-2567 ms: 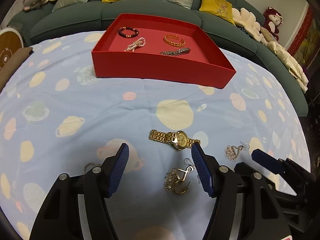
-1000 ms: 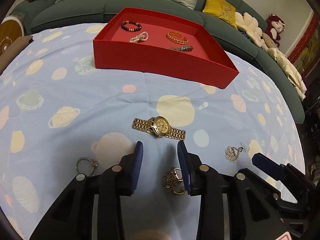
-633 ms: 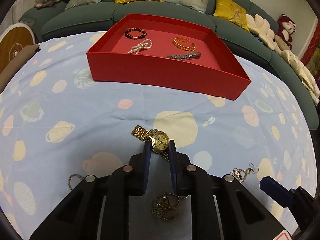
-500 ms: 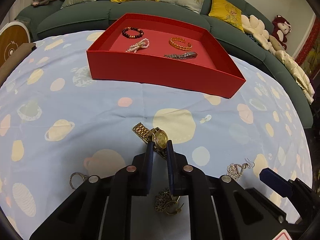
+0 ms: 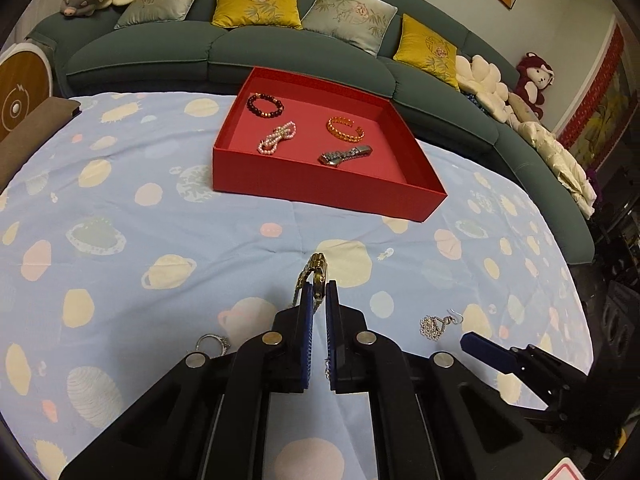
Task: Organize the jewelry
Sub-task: 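Lift the gold watch with the left gripper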
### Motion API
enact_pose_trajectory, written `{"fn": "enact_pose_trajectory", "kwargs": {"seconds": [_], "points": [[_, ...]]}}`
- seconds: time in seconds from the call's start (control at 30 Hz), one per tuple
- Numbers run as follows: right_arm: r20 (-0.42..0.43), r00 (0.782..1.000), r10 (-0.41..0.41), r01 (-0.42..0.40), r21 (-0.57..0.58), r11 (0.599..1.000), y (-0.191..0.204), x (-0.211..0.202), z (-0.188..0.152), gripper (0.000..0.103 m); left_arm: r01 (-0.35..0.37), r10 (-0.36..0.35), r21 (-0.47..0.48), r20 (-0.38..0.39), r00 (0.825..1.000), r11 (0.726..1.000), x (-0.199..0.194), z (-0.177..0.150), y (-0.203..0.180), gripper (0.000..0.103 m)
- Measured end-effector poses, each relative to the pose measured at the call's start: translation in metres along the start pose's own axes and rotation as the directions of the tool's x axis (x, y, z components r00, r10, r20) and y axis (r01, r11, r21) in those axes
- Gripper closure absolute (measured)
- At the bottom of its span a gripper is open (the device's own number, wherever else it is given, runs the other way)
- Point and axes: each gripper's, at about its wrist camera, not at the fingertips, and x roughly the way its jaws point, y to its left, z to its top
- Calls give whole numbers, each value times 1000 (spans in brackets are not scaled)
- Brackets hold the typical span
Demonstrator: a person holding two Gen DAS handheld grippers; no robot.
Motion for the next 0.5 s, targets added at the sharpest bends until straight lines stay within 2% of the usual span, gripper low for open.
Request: {"fn": "enact_pose_trajectory", "kwargs": {"seconds": [0.3, 0.5], "points": [[-34, 999, 17, -19, -51, 999, 18, 10, -8, 54, 0, 0, 1, 33, 999, 1000, -28, -1, 15, 99], [-6, 1000, -27, 27, -5, 1000, -1, 9, 0, 54, -4, 4, -5, 43, 999, 1000, -36, -2, 26, 99]]}}
